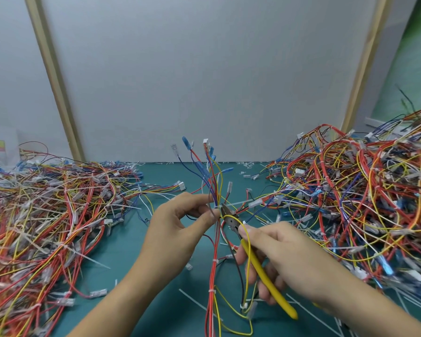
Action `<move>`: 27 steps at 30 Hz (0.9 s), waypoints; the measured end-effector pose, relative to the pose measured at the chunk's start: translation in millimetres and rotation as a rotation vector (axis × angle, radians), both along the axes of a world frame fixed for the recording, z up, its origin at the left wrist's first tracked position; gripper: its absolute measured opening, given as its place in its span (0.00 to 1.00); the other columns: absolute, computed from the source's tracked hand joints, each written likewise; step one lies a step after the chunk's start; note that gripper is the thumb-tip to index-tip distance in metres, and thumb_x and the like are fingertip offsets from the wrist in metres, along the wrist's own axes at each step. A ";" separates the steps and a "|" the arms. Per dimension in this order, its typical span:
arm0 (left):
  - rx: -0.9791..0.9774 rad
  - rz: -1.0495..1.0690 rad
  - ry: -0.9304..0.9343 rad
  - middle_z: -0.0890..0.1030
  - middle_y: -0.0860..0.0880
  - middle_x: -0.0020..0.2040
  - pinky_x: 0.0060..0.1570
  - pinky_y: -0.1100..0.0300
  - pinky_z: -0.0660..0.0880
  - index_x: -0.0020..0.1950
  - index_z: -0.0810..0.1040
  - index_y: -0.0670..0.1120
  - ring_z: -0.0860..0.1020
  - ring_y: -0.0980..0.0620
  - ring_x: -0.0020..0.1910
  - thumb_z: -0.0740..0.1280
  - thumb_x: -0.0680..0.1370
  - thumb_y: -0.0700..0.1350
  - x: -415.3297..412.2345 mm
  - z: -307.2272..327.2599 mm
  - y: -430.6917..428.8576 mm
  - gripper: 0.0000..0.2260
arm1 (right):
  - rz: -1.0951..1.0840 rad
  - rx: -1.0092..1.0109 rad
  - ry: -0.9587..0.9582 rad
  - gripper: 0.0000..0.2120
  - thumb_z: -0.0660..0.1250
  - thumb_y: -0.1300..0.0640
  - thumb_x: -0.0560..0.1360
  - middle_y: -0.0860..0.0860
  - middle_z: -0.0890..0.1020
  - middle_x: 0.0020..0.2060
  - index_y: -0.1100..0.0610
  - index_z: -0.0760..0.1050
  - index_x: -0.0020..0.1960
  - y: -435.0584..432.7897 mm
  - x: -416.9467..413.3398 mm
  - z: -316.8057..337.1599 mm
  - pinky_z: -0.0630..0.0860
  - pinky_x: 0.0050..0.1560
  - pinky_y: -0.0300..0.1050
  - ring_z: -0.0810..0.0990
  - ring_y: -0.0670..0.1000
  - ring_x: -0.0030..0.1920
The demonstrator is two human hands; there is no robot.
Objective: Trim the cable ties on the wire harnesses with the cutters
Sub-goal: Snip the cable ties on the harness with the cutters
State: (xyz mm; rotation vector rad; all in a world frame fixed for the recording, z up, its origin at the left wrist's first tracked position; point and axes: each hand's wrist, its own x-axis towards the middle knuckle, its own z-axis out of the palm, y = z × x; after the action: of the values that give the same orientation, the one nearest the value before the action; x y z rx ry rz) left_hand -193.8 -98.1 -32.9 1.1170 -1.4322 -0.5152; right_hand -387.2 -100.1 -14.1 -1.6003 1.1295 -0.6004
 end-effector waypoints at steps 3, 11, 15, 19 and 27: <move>0.001 0.000 -0.004 0.82 0.51 0.40 0.44 0.68 0.74 0.47 0.83 0.56 0.80 0.56 0.42 0.75 0.73 0.41 0.2 -0.1 -0.3 0.10 | 0.000 -0.041 0.030 0.25 0.59 0.40 0.80 0.54 0.81 0.28 0.59 0.80 0.39 -0.4 -0.1 -1.0 0.76 0.27 0.45 0.78 0.53 0.26; -0.014 0.034 -0.040 0.82 0.52 0.41 0.46 0.70 0.73 0.47 0.83 0.58 0.80 0.57 0.42 0.75 0.73 0.43 1.4 -2.2 -1.2 0.09 | -0.018 -0.101 -0.024 0.25 0.58 0.43 0.81 0.53 0.74 0.25 0.58 0.77 0.35 -0.1 -0.6 -2.5 0.71 0.23 0.42 0.72 0.52 0.21; 0.032 0.127 -0.142 0.81 0.55 0.42 0.45 0.73 0.70 0.46 0.82 0.58 0.79 0.62 0.46 0.74 0.74 0.47 4.7 -7.6 -5.6 0.05 | -0.086 -0.063 -0.081 0.25 0.59 0.42 0.80 0.53 0.77 0.27 0.61 0.79 0.40 -3.2 0.9 -1.5 0.72 0.27 0.45 0.73 0.52 0.24; 0.009 0.222 -0.340 0.76 0.55 0.45 0.45 0.76 0.65 0.40 0.78 0.56 0.74 0.65 0.49 0.72 0.75 0.51 7.6 -6.4 -7.2 0.06 | -0.124 -0.042 -0.095 0.22 0.61 0.43 0.80 0.52 0.79 0.29 0.61 0.79 0.44 -5.8 2.2 -5.1 0.75 0.31 0.48 0.76 0.53 0.28; 0.447 0.092 -1.117 0.70 0.48 0.26 0.28 0.58 0.64 0.36 0.72 0.48 0.67 0.52 0.26 0.54 0.63 0.80 7.1 -1.3 7.8 0.35 | -0.241 -0.030 -0.149 0.18 0.55 0.54 0.81 0.54 0.81 0.32 0.64 0.79 0.48 -14.9 2.6 -13.4 0.74 0.35 0.49 0.76 0.55 0.31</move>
State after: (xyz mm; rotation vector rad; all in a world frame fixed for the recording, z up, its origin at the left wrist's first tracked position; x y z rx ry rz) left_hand -186.7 -90.3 -34.2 1.9884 -2.2487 -0.1026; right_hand -384.6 -115.0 -27.5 -1.4286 1.2142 -0.8838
